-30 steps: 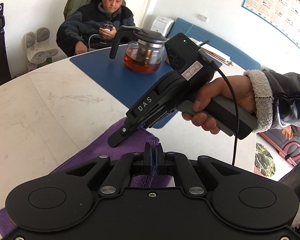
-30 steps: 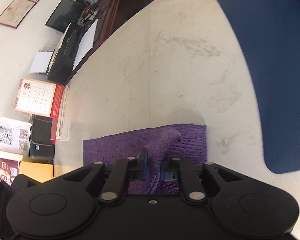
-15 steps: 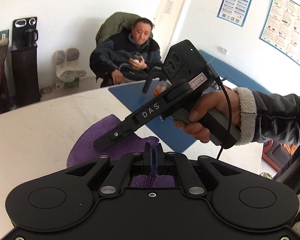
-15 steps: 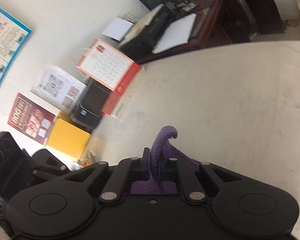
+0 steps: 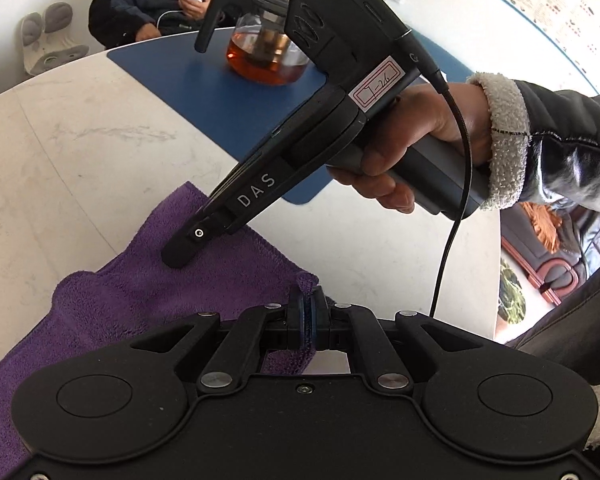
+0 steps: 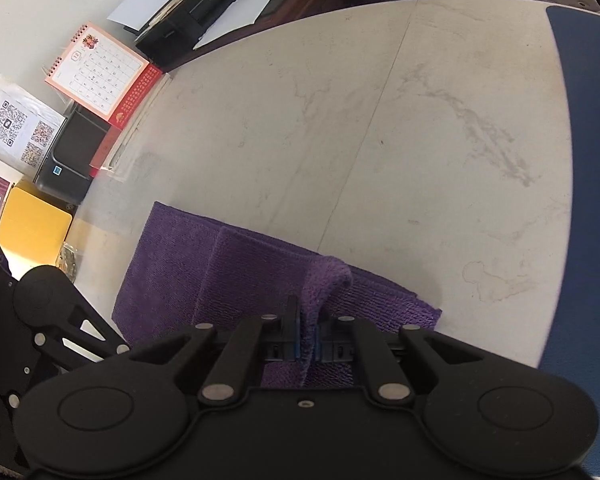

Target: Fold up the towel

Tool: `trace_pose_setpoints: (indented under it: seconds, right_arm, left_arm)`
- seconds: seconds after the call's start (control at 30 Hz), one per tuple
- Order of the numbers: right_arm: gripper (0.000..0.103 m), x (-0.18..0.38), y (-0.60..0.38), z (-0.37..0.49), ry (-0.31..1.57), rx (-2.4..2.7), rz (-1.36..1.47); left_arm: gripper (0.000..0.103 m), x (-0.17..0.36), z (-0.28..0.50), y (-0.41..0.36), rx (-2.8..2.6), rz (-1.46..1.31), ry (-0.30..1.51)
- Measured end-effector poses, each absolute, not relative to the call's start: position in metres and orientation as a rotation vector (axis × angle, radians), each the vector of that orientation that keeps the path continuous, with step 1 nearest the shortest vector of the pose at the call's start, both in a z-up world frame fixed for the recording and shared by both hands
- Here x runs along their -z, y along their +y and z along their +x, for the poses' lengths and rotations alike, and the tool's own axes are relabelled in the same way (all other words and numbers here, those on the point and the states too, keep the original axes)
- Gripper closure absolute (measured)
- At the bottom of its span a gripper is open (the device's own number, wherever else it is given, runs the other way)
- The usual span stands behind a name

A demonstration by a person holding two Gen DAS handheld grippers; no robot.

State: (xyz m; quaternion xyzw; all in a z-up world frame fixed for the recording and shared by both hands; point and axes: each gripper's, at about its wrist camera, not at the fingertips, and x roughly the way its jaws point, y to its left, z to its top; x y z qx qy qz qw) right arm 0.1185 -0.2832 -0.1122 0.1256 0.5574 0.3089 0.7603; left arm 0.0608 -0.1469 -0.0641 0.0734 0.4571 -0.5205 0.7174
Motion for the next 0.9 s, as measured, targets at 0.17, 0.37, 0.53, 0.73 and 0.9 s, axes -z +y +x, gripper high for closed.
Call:
trace_pose_setpoints:
  seconds: [0.17, 0.37, 0.53, 0.73, 0.9]
  right_arm:
    - [0.097, 0.110, -0.295, 0.112, 1.195, -0.643, 0.298]
    - [0.097, 0.117, -0.303, 0.102, 1.196, -0.605, 0.309]
    - [0.097, 0.119, -0.308, 0.102, 1.185, -0.583, 0.307]
    - [0.097, 0.118, -0.311, 0.103, 1.165, -0.572, 0.286]
    - [0.097, 0.122, -0.311, 0.103, 1.163, -0.561, 0.267]
  left_arm:
    - [0.100, 0.067, 0.056, -0.151, 1.179, 0.182, 1.017]
    - [0.100, 0.073, 0.061, -0.167, 1.202, 0.198, 1.032]
    - [0.100, 0.079, 0.067, -0.177, 1.208, 0.211, 1.044]
    - [0.100, 0.075, 0.070, -0.185, 1.222, 0.224, 1.026]
    - [0.100, 0.090, 0.074, -0.192, 1.208, 0.235, 1.072]
